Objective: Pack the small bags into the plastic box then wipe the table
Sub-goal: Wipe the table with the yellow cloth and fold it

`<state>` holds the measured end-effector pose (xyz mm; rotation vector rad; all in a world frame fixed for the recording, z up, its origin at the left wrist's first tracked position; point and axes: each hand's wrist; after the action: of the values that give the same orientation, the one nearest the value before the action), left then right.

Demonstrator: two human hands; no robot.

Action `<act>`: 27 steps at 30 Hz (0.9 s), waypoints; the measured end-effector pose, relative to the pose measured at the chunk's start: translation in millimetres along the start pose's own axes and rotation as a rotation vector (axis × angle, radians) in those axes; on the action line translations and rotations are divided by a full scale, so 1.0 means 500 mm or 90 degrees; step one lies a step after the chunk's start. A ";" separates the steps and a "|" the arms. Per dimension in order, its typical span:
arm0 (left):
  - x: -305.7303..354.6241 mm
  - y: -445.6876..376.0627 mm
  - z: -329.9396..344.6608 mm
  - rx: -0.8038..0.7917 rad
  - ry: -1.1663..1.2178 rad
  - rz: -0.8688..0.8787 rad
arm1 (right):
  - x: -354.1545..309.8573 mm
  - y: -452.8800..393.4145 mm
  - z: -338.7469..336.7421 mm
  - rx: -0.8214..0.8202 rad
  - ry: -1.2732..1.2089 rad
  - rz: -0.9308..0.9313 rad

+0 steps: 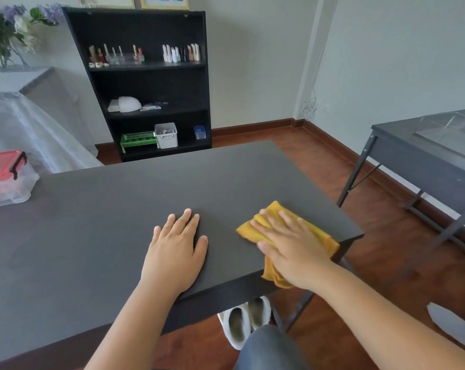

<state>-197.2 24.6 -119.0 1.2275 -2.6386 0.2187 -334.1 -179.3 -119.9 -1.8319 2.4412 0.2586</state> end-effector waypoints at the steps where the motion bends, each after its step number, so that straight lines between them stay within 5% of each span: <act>1: 0.000 0.000 0.000 0.001 0.000 0.000 | -0.019 -0.020 -0.001 -0.008 -0.001 -0.037; 13: -0.003 -0.002 0.003 -0.003 0.011 -0.007 | -0.082 -0.384 -0.041 -0.079 -0.011 -0.159; 27: 0.000 0.003 0.001 -0.008 0.013 -0.032 | 0.103 -0.561 -0.097 -0.033 -0.028 0.069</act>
<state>-198.4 25.8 -119.5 1.2781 -2.5847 0.2044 -78.0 -312.9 -105.3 -1.6960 2.5313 0.3686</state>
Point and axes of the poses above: each hand's wrist, its own y-axis away from the middle knuckle, its own z-axis out of the palm, x = y × z, and after that the axes turned 4 degrees about -x, right-handed
